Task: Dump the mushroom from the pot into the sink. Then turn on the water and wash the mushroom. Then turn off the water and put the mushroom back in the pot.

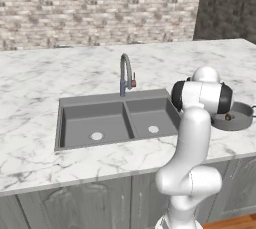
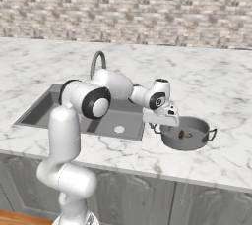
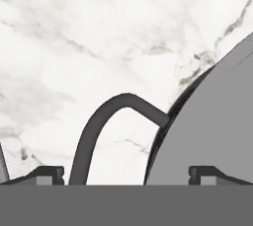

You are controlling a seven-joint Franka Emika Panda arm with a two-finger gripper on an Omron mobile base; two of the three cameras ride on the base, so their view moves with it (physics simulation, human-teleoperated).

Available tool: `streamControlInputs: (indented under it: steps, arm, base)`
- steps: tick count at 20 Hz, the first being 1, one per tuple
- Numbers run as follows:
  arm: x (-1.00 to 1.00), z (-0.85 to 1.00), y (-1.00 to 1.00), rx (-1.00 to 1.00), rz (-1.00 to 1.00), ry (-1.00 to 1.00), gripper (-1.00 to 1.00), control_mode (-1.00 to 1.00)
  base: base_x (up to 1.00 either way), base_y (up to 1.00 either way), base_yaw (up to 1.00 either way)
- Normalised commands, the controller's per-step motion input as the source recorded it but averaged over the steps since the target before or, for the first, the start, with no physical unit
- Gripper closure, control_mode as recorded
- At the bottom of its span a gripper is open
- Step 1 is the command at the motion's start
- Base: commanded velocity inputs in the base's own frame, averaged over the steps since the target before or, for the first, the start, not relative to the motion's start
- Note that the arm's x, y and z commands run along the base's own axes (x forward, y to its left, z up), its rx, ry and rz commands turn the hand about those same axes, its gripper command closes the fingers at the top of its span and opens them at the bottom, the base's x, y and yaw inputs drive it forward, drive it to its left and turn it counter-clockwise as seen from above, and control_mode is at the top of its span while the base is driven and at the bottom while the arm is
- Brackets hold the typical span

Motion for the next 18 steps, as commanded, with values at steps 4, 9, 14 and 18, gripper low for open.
streamControlInputs:
  steps: [4, 9, 14, 18]
  arm:
    - [0.04, -0.33, -0.07, 0.00, 0.00, -0.01, 1.00, -1.00]
    - [-0.13, -0.20, -0.07, 0.00, 0.00, -0.05, 1.00, -1.00]
    - [-0.43, -0.01, -0.09, 0.00, 0.00, -0.16, 1.00, -1.00]
    - [-0.43, 0.27, 0.00, 0.00, 0.04, -0.18, 1.00, -1.00]
  base:
    - [0.00, 0.00, 0.00]
    - [0.00, 0.00, 0.00]
    - [0.00, 0.00, 0.00]
    - [0.00, 0.00, 0.00]
